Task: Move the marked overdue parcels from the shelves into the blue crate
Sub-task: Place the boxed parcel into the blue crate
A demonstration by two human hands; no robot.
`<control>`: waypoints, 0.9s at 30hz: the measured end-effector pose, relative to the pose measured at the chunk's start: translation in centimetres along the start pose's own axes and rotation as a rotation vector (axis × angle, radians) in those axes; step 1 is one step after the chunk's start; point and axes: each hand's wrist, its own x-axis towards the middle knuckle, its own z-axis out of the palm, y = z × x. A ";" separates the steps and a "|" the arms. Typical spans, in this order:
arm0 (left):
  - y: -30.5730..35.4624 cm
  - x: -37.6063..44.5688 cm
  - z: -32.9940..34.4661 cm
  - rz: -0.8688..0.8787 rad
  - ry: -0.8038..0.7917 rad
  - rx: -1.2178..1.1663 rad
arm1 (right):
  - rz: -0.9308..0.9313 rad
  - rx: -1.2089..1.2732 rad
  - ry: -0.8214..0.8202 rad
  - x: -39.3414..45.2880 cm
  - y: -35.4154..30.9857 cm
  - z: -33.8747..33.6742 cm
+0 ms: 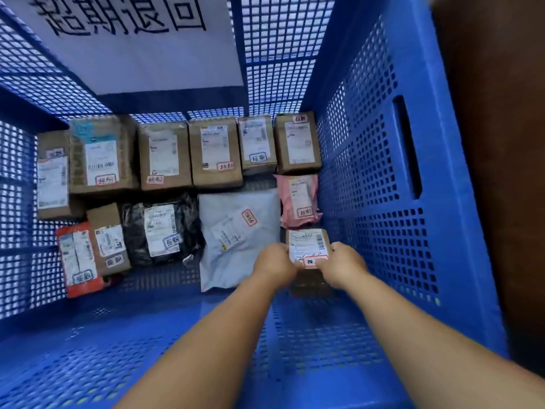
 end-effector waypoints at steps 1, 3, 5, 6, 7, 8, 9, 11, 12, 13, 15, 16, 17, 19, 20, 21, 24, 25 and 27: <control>-0.4 1.1 0.4 -0.005 -0.008 0.017 | 0.012 -0.008 -0.018 1.1 0.2 0.7; -1.3 3.1 1.1 -0.001 -0.028 0.058 | 0.038 0.000 -0.040 3.1 0.7 2.1; -2.2 5.0 1.7 0.014 -0.060 0.083 | 0.068 0.014 -0.044 4.9 0.9 3.3; -2.6 5.9 2.0 0.020 -0.080 0.104 | 0.083 0.020 -0.046 5.7 0.9 3.7; -2.9 6.7 2.2 0.025 -0.102 0.138 | 0.092 0.020 -0.051 6.4 0.7 4.1; -3.1 7.6 2.4 0.033 -0.124 0.174 | 0.092 0.011 -0.059 7.3 0.6 4.4; -3.3 8.4 2.7 0.039 -0.141 0.197 | 0.086 -0.004 -0.065 8.1 0.5 4.5; -3.7 9.9 3.1 0.052 -0.169 0.211 | 0.073 -0.011 -0.075 9.6 0.5 4.8; -3.9 10.6 3.3 0.065 -0.179 0.213 | 0.067 -0.010 -0.086 10.3 0.6 5.0; -4.0 11.2 3.6 0.076 -0.187 0.211 | 0.059 -0.014 -0.098 11.0 0.8 5.4; -4.6 12.1 4.3 0.076 -0.210 0.181 | 0.042 -0.012 -0.119 12.2 1.1 6.2; -4.9 12.5 4.7 0.067 -0.229 0.171 | 0.035 0.001 -0.133 12.7 1.4 6.7; -5.2 12.9 5.2 0.060 -0.251 0.169 | 0.026 0.014 -0.152 13.2 1.6 7.1; -5.9 13.3 5.9 0.048 -0.301 0.184 | 0.010 0.005 -0.210 13.9 2.0 7.8; -6.2 13.4 6.3 0.045 -0.322 0.198 | -0.002 -0.005 -0.239 14.1 2.2 8.1; -6.5 13.5 6.5 0.044 -0.336 0.211 | -0.012 -0.016 -0.267 14.2 2.5 8.3; -6.5 13.3 6.4 0.069 -0.304 0.208 | -0.035 -0.012 -0.296 14.4 2.9 8.7; -6.2 13.0 6.1 0.083 -0.271 0.190 | -0.045 0.006 -0.288 14.1 2.8 8.5; -5.4 12.0 5.0 0.120 -0.176 0.145 | -0.068 0.064 -0.233 13.1 2.2 7.7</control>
